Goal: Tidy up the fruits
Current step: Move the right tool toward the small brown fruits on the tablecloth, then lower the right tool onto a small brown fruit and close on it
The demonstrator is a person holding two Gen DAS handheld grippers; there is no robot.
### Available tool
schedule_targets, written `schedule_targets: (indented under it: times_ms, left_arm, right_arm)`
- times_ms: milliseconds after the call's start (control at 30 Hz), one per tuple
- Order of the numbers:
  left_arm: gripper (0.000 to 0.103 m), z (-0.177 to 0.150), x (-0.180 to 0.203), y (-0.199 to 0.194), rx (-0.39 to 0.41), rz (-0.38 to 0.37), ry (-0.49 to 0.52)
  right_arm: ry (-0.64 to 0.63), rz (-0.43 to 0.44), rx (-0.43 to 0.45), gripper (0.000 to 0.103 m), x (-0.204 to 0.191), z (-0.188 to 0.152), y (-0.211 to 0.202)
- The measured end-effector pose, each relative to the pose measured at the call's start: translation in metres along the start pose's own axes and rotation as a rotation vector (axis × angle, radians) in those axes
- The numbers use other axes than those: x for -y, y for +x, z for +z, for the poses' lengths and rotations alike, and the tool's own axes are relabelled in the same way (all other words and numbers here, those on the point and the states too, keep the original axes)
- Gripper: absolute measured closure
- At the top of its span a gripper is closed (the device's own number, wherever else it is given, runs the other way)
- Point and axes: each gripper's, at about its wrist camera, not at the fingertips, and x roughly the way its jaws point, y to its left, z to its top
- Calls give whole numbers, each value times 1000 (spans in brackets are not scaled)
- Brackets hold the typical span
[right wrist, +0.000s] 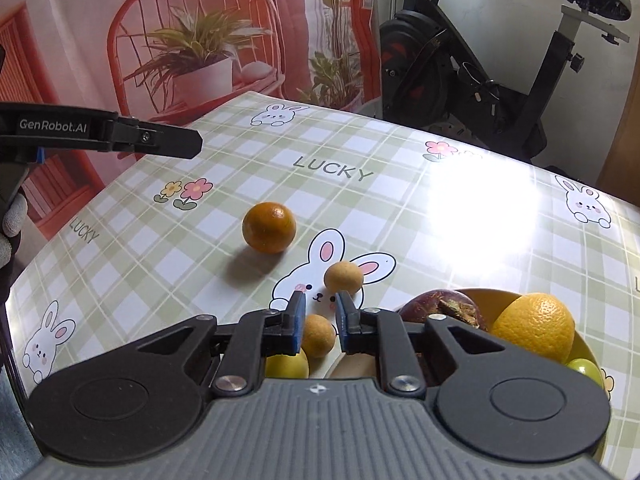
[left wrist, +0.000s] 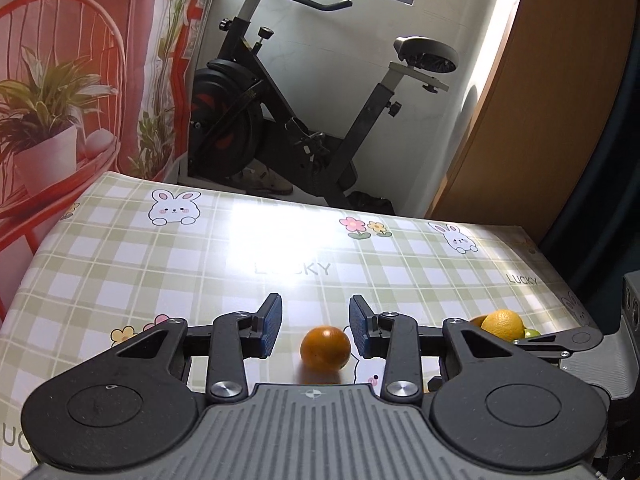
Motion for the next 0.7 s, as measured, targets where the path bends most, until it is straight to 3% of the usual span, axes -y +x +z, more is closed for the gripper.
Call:
schedule_targets:
  times_ms: [200,700]
  left_arm:
    - [64,-12,-6,4,-30,-16,-8]
    - [64,-40,-3,20,-99,-60,-35]
  right_arm:
    - [-42,-16,-48,84,-9,-1,12]
    - [-83,-22,5,82,-32,-14,4]
